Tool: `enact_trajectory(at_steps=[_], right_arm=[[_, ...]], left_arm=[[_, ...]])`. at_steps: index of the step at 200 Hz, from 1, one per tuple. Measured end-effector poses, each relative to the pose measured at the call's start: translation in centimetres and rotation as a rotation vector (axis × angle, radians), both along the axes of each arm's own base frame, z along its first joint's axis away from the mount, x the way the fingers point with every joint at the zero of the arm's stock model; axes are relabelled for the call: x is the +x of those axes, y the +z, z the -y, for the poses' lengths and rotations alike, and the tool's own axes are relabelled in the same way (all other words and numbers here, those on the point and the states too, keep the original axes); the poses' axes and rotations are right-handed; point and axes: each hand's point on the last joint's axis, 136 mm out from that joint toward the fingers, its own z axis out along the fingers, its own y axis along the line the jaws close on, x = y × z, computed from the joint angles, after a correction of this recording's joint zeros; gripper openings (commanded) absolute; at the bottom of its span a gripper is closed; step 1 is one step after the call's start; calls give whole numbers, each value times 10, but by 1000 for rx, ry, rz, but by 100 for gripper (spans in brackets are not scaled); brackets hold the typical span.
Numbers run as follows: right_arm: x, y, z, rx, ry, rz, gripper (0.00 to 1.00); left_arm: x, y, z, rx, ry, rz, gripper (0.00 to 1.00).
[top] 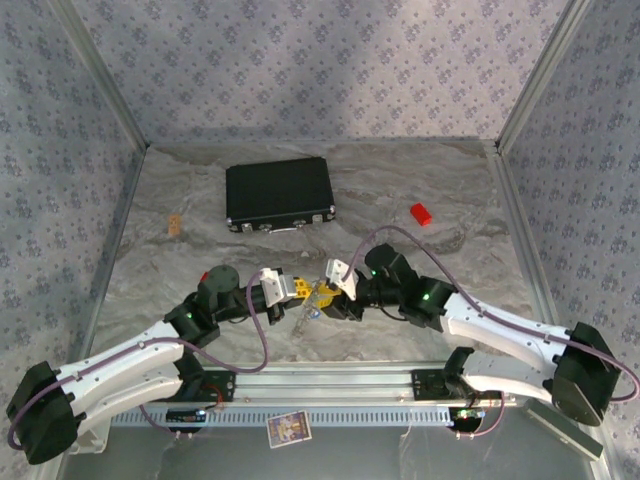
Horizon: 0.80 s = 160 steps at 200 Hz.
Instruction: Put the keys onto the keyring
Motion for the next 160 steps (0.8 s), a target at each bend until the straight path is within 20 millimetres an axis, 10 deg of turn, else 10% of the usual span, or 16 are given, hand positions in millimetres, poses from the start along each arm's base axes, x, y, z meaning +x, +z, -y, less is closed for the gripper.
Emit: enact_trajectory(at_steps=[160], right_arm=[[13,-9,-8,1,-58,13,43]], left_arm=[[1,0,0,1,7,0,0]])
